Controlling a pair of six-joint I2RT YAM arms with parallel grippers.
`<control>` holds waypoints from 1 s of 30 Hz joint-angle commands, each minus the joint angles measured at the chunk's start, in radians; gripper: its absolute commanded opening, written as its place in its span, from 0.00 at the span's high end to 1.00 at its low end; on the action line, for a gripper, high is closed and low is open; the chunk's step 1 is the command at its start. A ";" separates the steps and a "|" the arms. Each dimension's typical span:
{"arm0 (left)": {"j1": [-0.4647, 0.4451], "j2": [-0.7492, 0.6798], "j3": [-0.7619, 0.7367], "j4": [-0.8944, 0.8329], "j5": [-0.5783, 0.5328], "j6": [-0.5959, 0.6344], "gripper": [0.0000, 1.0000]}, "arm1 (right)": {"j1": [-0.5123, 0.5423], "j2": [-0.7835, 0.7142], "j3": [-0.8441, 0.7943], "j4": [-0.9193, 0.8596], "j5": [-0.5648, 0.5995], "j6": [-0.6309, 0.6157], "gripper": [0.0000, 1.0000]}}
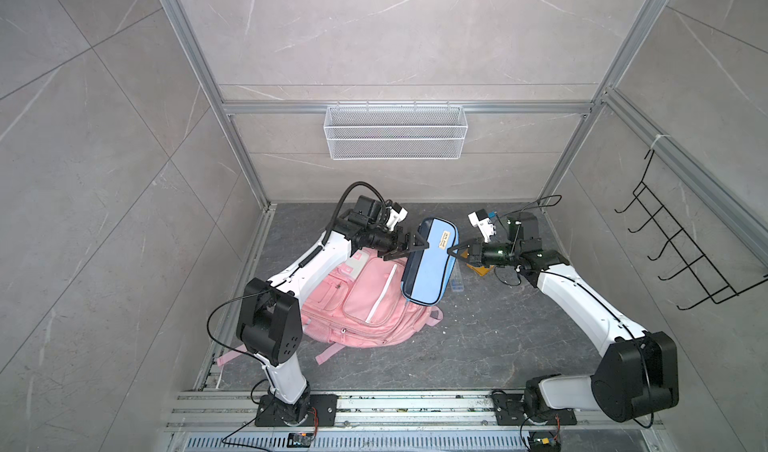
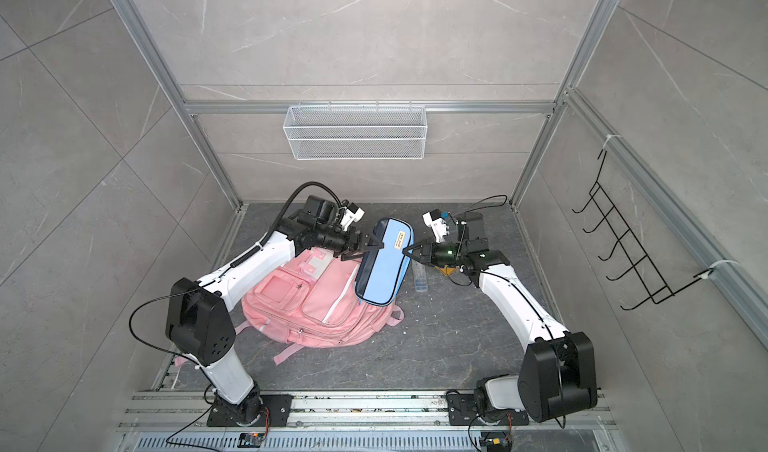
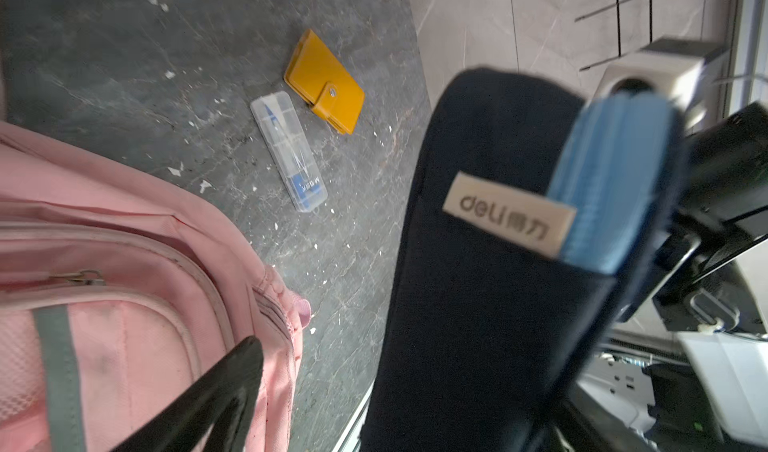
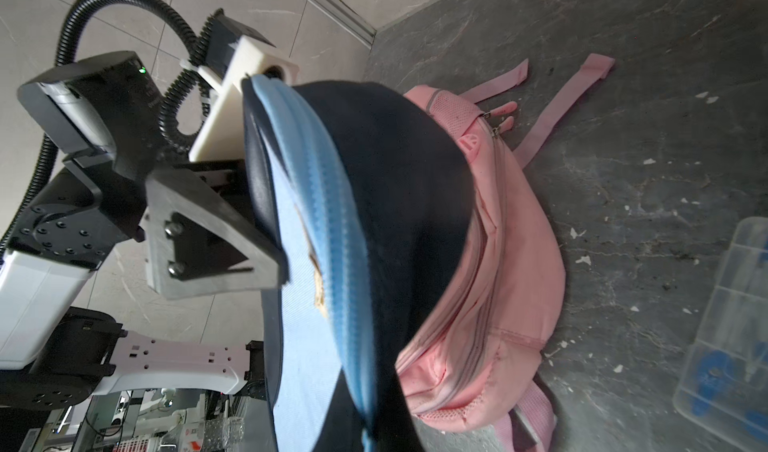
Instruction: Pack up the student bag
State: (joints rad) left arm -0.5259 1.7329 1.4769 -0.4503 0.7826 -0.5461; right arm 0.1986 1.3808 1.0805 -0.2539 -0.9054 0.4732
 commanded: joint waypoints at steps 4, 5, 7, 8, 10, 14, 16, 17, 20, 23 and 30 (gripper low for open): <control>-0.014 -0.102 -0.078 0.196 0.050 -0.102 0.45 | 0.010 0.031 0.074 -0.012 -0.061 -0.033 1.00; -0.014 -0.107 -0.084 0.201 0.048 -0.105 0.55 | 0.010 0.033 0.077 -0.016 -0.061 -0.034 1.00; -0.016 -0.122 -0.096 0.207 0.040 -0.114 0.76 | 0.012 0.036 0.080 -0.026 -0.061 -0.037 1.00; -0.014 -0.131 -0.101 0.208 0.036 -0.120 0.88 | 0.013 0.035 0.084 -0.036 -0.053 -0.040 1.00; -0.014 -0.150 -0.120 0.229 0.029 -0.142 1.00 | 0.017 0.021 0.087 -0.056 -0.031 -0.038 0.88; -0.015 -0.189 -0.172 0.322 0.016 -0.219 1.00 | 0.030 -0.047 0.047 -0.025 0.025 0.033 0.35; -0.013 -0.204 -0.192 0.369 0.005 -0.259 1.00 | 0.036 -0.090 -0.010 0.045 0.035 0.116 0.21; -0.013 -0.209 -0.199 0.401 0.000 -0.280 1.00 | 0.040 -0.113 -0.039 0.081 0.038 0.156 0.09; -0.014 -0.213 -0.212 0.484 -0.001 -0.340 1.00 | 0.063 -0.145 -0.125 0.172 0.036 0.262 0.01; -0.014 -0.208 -0.212 0.536 0.004 -0.375 1.00 | 0.097 -0.158 -0.189 0.255 0.043 0.319 0.02; -0.013 -0.203 -0.220 0.567 0.011 -0.398 1.00 | 0.146 -0.100 -0.195 0.347 0.010 0.353 0.31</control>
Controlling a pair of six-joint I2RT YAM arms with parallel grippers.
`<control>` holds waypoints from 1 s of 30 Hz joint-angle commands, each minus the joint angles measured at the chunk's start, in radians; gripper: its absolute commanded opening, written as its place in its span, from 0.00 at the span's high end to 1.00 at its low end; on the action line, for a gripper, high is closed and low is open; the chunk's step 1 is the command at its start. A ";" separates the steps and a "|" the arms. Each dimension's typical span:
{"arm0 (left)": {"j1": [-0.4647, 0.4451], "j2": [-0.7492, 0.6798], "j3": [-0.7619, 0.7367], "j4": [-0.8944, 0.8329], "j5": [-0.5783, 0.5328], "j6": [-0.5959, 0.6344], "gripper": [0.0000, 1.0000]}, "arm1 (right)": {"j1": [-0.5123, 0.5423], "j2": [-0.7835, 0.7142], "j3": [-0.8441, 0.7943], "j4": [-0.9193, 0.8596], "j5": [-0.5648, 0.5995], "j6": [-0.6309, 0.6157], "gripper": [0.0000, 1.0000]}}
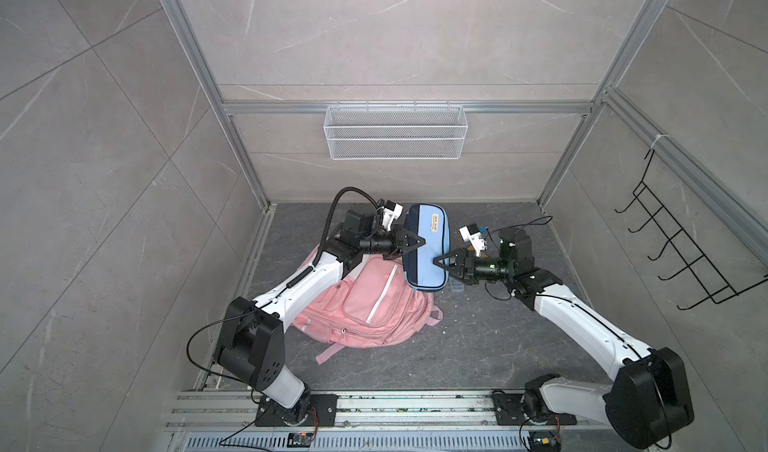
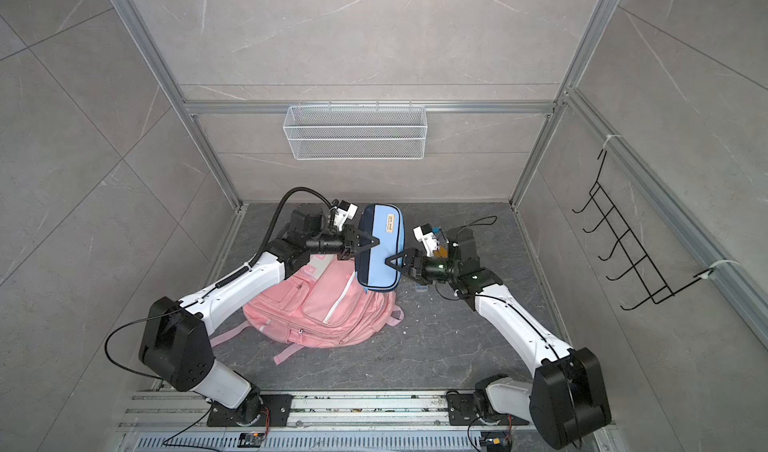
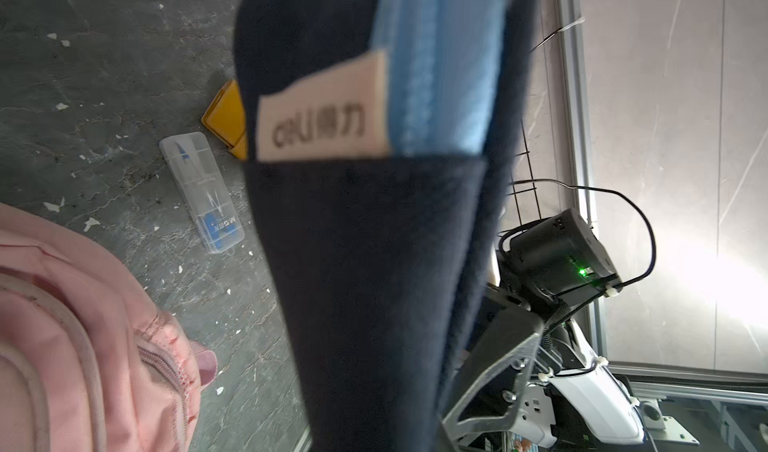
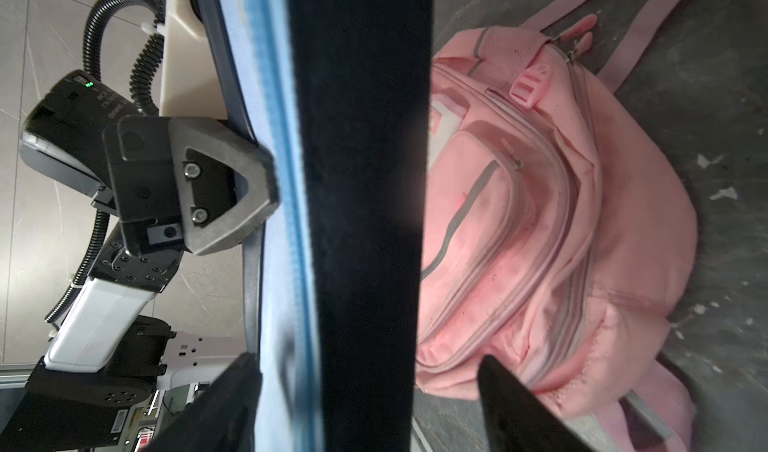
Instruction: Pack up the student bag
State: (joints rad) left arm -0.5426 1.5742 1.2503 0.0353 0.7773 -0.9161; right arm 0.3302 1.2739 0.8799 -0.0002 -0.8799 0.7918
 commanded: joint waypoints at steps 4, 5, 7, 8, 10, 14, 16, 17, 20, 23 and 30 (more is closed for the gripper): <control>0.004 -0.051 -0.010 0.083 0.003 -0.027 1.00 | 0.030 0.013 0.005 0.138 -0.026 0.051 0.61; 0.004 -0.052 -0.013 0.084 0.000 -0.027 1.00 | 0.033 0.013 0.005 0.142 -0.029 0.051 0.67; 0.004 -0.057 -0.021 0.088 -0.008 -0.027 1.00 | 0.035 0.016 0.005 0.153 -0.038 0.052 0.83; 0.003 -0.058 -0.024 0.086 -0.013 -0.026 1.00 | 0.035 0.018 0.007 0.153 -0.039 0.052 0.90; 0.003 -0.063 -0.023 0.057 -0.027 -0.009 1.00 | 0.035 0.018 0.013 0.146 -0.039 0.046 1.00; 0.003 -0.079 -0.013 -0.066 -0.092 0.062 0.78 | 0.036 0.010 0.037 0.106 -0.027 0.012 1.00; 0.004 -0.092 0.015 -0.194 -0.154 0.130 0.55 | 0.033 0.007 0.062 0.025 0.001 -0.036 1.00; 0.004 -0.095 0.033 -0.265 -0.192 0.169 0.45 | 0.032 0.007 0.075 -0.015 0.018 -0.060 1.00; 0.001 -0.101 0.103 -0.547 -0.356 0.314 0.23 | 0.030 0.007 0.130 -0.216 0.122 -0.173 1.00; -0.012 -0.114 0.118 -0.728 -0.514 0.405 0.18 | 0.022 -0.012 0.149 -0.330 0.215 -0.229 1.00; -0.152 -0.052 0.112 -0.894 -0.739 0.492 0.28 | -0.023 -0.114 0.090 -0.490 0.419 -0.215 1.00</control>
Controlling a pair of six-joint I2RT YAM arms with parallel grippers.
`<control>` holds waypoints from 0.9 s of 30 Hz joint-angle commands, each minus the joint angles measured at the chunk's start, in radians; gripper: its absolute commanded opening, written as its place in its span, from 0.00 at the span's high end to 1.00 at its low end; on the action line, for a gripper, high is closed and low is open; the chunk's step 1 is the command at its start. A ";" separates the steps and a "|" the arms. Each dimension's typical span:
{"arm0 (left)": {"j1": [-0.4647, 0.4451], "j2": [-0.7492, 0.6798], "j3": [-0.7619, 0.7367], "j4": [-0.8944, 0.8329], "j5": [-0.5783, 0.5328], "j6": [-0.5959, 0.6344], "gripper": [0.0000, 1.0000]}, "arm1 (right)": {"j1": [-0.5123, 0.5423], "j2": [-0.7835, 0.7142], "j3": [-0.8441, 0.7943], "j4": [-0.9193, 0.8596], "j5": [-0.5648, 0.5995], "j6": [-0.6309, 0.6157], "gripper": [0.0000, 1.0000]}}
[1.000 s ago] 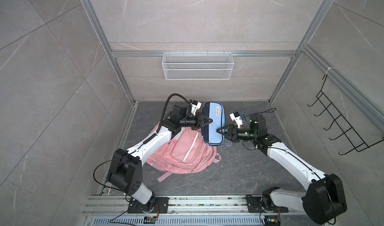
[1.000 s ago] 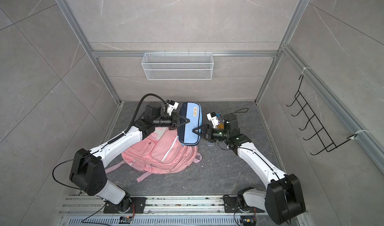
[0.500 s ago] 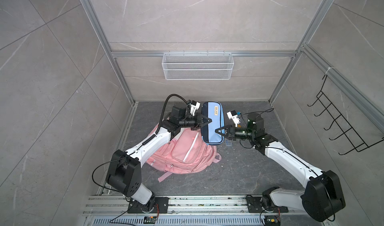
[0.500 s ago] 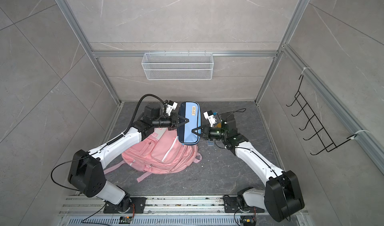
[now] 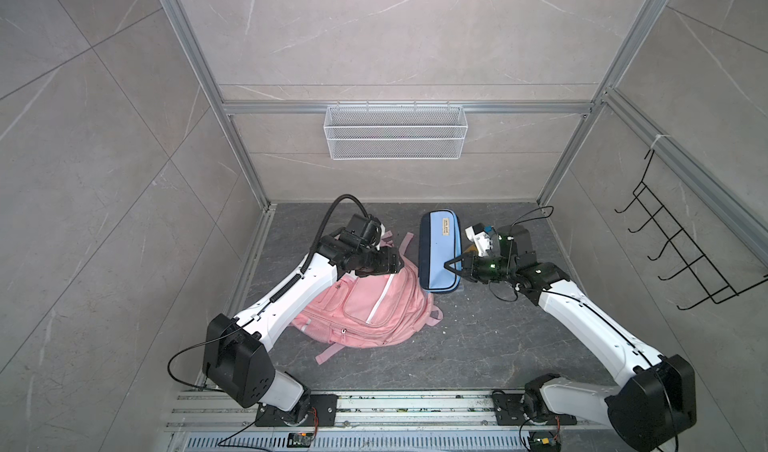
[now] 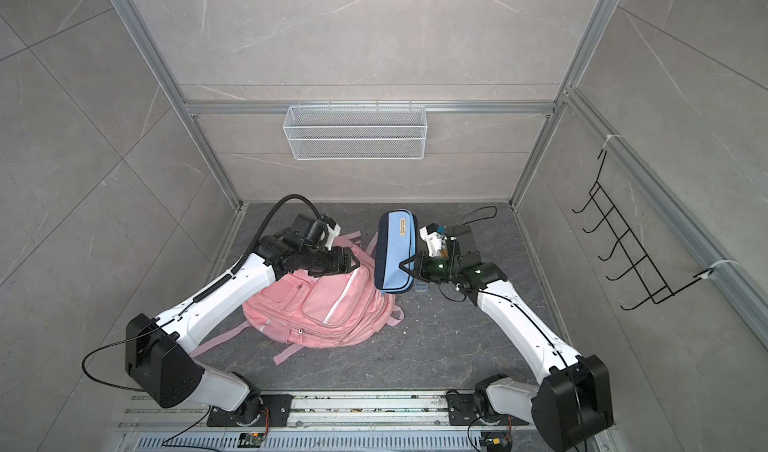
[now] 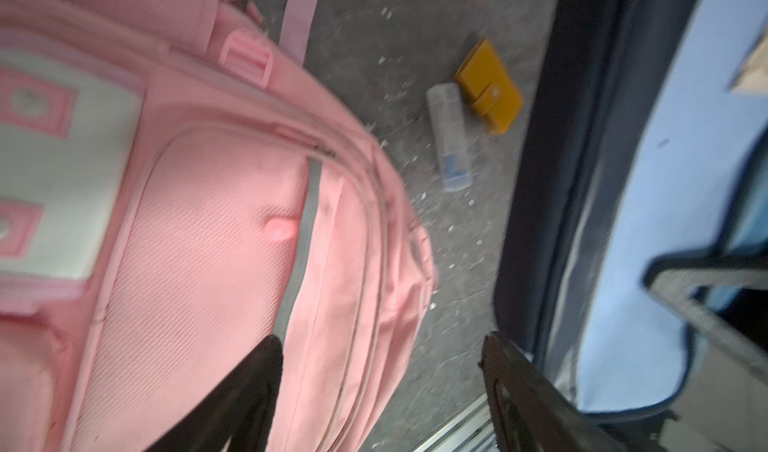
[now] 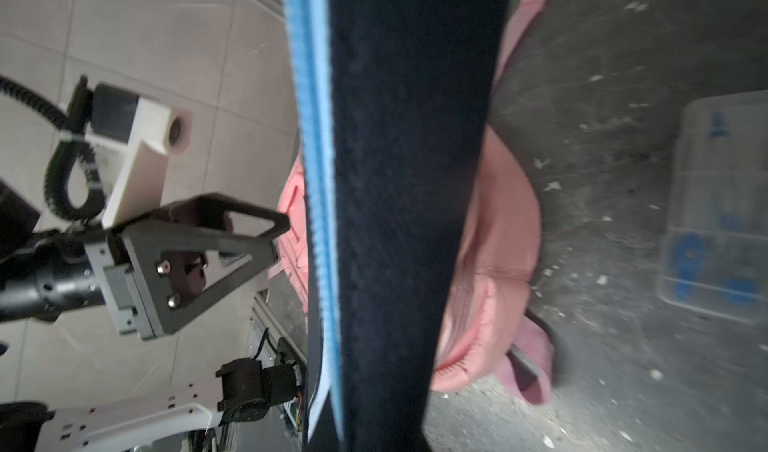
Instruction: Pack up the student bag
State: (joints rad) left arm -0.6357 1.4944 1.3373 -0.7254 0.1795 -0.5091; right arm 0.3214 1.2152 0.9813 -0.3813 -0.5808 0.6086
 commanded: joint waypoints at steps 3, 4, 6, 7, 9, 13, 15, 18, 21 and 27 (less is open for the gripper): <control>-0.111 0.093 0.019 -0.127 -0.215 0.069 0.31 | -0.017 -0.074 -0.005 -0.184 0.182 -0.045 1.00; -0.121 0.115 0.024 -0.124 -0.230 0.067 0.31 | -0.018 -0.080 -0.006 -0.197 0.192 -0.045 1.00; -0.153 0.170 0.048 -0.124 -0.296 0.078 0.32 | -0.019 -0.090 -0.012 -0.210 0.207 -0.038 1.00; -0.165 0.192 0.060 -0.123 -0.322 0.082 0.31 | -0.018 -0.095 -0.016 -0.212 0.211 -0.034 1.00; -0.180 0.244 0.075 -0.123 -0.378 0.079 0.31 | -0.019 -0.101 -0.028 -0.214 0.218 -0.023 1.00; -0.189 0.314 0.108 -0.136 -0.457 0.085 0.35 | -0.019 -0.109 -0.039 -0.217 0.232 -0.010 1.00; -0.191 0.332 0.116 -0.144 -0.487 0.088 0.44 | -0.019 -0.111 -0.035 -0.218 0.240 -0.009 1.00; -0.191 0.324 0.117 -0.149 -0.514 0.087 0.66 | -0.019 -0.104 -0.021 -0.230 0.249 -0.016 1.00; -0.187 0.286 0.125 -0.145 -0.510 0.086 0.92 | -0.019 -0.094 -0.012 -0.234 0.250 -0.019 1.00; -0.098 0.191 0.213 -0.177 -0.316 0.066 1.00 | -0.019 -0.056 -0.005 -0.171 0.161 -0.021 1.00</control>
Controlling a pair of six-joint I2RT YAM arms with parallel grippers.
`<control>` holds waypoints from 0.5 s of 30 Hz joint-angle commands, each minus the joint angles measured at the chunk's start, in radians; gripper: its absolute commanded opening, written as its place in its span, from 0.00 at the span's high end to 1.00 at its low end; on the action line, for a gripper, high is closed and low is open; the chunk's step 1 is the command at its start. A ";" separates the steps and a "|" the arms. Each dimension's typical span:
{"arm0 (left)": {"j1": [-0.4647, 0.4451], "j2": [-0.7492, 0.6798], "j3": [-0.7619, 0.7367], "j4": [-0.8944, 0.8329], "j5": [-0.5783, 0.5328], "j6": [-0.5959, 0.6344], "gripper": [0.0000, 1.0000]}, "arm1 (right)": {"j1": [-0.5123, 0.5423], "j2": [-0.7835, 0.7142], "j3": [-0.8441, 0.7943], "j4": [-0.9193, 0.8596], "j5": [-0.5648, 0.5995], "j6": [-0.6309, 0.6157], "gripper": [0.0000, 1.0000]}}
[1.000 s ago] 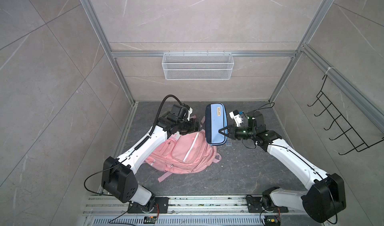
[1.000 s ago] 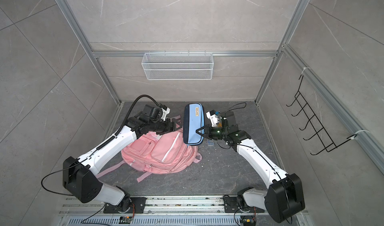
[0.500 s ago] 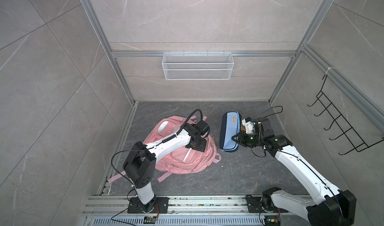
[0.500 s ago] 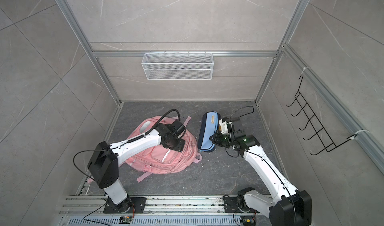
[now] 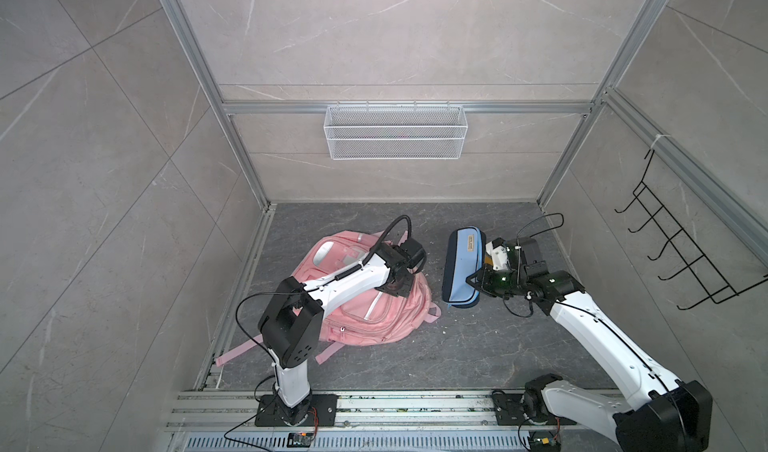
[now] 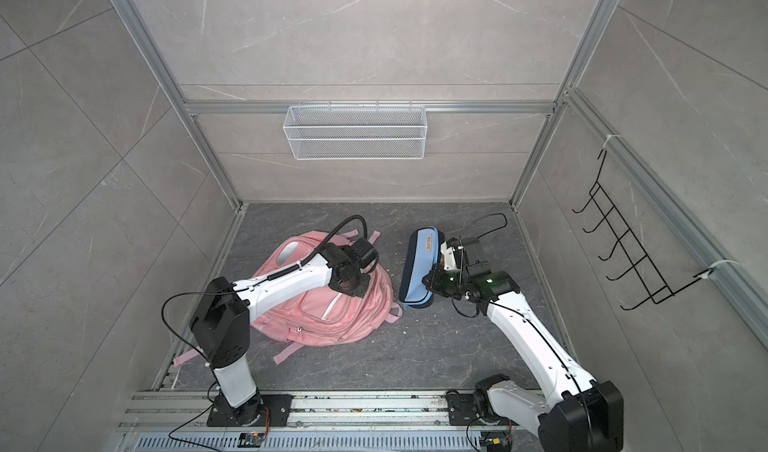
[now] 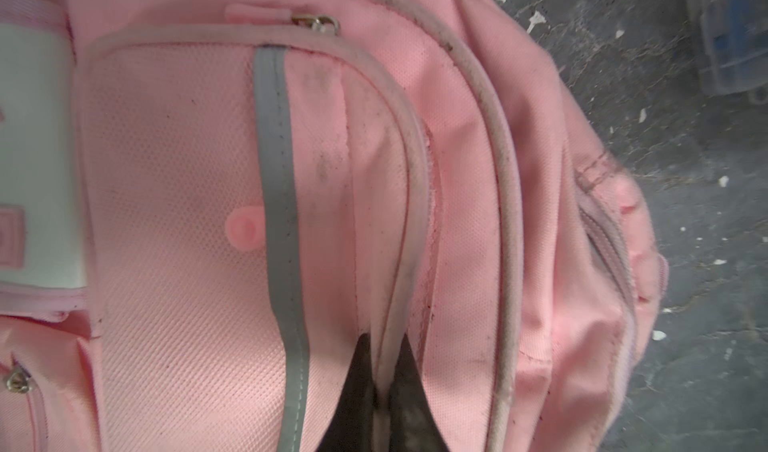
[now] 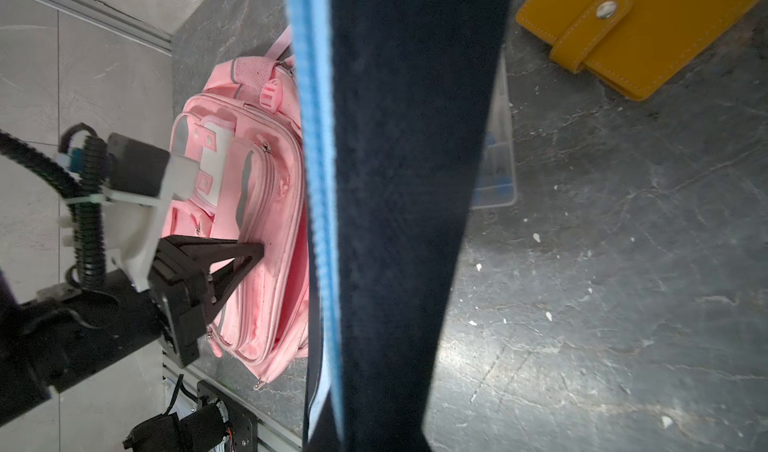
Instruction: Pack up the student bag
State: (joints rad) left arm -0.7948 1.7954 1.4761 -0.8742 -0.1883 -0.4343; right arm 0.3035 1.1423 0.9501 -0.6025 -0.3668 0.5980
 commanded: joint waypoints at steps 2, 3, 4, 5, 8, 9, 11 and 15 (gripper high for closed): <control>0.103 -0.153 0.101 -0.025 0.135 -0.013 1.00 | 0.000 0.040 0.035 0.069 -0.087 -0.006 1.00; 0.128 -0.174 0.114 -0.018 0.185 -0.017 1.00 | 0.004 0.051 0.040 0.083 -0.106 -0.004 1.00; 0.152 -0.197 0.123 -0.007 0.229 -0.020 1.00 | 0.009 0.062 0.045 0.101 -0.123 0.002 1.00; 0.174 -0.217 0.126 0.008 0.272 -0.027 1.00 | 0.012 0.072 0.048 0.118 -0.138 0.008 1.00; 0.238 -0.276 0.118 0.078 0.410 -0.066 1.00 | 0.030 0.129 0.075 0.176 -0.199 0.033 1.00; 0.253 -0.293 0.109 0.111 0.451 -0.081 1.00 | 0.041 0.155 0.085 0.202 -0.215 0.047 1.00; 0.268 -0.316 0.095 0.172 0.508 -0.112 1.00 | 0.065 0.206 0.090 0.283 -0.253 0.092 1.00; 0.269 -0.335 0.051 0.318 0.580 -0.188 1.00 | 0.129 0.349 0.131 0.427 -0.308 0.186 1.00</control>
State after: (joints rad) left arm -0.5106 1.5166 1.5276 -0.7979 0.2199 -0.5499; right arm 0.3969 1.4170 1.0286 -0.3328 -0.5934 0.7044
